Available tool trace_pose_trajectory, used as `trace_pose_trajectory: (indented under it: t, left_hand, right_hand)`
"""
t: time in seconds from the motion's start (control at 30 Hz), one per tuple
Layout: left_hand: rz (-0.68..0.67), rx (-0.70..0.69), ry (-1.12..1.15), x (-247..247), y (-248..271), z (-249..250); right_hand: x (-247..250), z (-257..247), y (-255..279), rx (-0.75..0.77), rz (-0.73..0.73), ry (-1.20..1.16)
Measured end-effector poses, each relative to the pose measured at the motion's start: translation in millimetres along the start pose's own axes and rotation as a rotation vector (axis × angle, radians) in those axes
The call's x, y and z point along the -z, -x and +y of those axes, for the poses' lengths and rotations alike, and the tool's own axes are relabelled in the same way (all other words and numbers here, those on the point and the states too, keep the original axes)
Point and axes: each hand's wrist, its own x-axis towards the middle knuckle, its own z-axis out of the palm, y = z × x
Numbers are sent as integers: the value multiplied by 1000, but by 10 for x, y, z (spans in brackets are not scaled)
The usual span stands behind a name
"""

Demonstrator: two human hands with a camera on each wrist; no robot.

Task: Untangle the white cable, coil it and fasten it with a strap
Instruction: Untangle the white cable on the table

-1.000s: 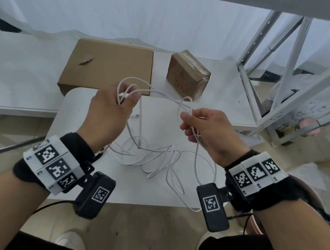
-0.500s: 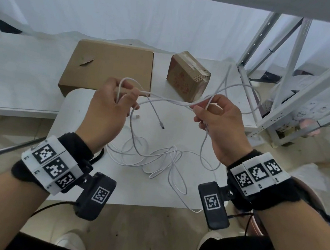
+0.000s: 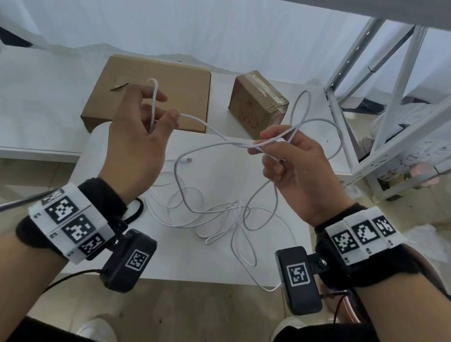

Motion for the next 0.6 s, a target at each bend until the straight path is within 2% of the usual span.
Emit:
trace_pose_trajectory:
  t: [0.17,0.33,0.43,0.5,0.6]
  left_hand:
    - [-242,-39,-174,-28,25,3]
    - [-560,97,15,-18,104,127]
    - [-710,71,34,-3,154,224]
    - [-757,58,36,-20,182,289]
    - [-719,72,153,-45,223,309]
  right_hand:
    - [18,1,-8,20,-118,-121]
    - [8,14,-18,68,-161,-130]
    - [33,18,-28,81,-110,-133]
    - [49,16,-31,82,-32,-86]
    - [42,37,-32,56,74,8]
